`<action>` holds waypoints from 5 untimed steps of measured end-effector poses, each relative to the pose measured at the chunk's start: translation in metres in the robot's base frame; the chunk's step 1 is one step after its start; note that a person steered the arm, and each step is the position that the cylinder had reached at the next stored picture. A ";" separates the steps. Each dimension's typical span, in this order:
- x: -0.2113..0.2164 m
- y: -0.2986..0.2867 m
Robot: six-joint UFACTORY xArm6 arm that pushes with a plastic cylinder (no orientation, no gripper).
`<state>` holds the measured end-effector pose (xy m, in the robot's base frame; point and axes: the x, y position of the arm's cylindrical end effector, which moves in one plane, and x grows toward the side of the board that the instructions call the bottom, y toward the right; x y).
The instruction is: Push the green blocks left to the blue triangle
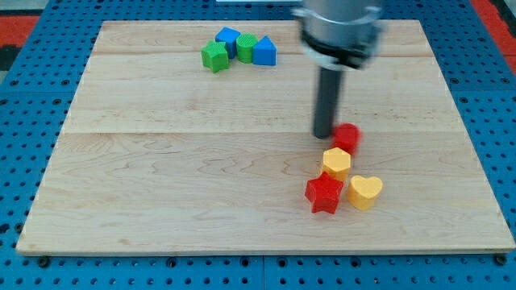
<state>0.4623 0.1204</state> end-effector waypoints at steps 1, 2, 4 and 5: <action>-0.010 -0.004; -0.081 -0.034; -0.164 -0.219; -0.198 -0.222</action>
<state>0.2644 -0.1017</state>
